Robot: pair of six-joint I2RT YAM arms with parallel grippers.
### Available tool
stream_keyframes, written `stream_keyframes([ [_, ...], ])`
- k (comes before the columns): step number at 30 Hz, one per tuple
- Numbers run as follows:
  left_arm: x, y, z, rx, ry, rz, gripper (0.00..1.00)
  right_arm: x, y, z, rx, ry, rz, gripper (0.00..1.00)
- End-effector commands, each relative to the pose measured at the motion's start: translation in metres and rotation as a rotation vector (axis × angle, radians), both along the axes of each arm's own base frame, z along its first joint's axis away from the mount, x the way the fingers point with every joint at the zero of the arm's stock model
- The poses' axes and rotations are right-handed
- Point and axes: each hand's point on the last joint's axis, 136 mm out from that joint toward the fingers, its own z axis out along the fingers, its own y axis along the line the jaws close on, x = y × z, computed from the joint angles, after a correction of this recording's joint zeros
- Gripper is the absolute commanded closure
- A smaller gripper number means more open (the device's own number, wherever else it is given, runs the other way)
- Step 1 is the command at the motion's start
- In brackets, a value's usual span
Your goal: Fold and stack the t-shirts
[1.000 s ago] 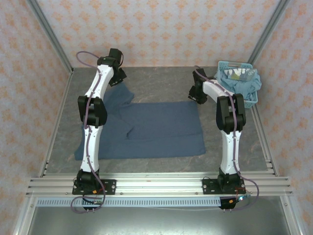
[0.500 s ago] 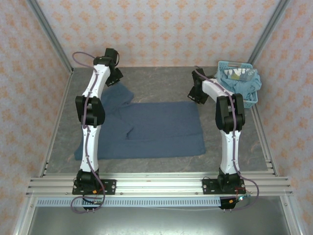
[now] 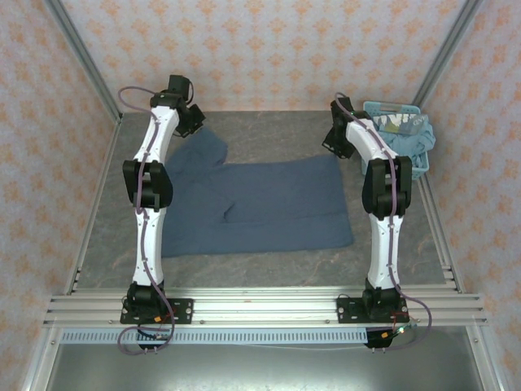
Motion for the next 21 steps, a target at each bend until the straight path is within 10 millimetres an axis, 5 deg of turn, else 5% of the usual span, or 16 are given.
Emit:
stream_keyframes([
  [1, -0.003, 0.001, 0.008, 0.014, -0.006, -0.009, 1.0, -0.01, -0.005, -0.003, -0.037, 0.046, 0.012, 1.0],
  [8, -0.043, 0.005, 0.041, 0.131, 0.033, -0.06, 1.0, -0.019, -0.001, 0.009, -0.02, 0.015, 0.067, 1.0],
  [21, -0.183, 0.013, 0.063, 0.182, 0.105, -0.063, 1.0, -0.071, -0.007, 0.028, -0.024, 0.007, 0.095, 1.0],
])
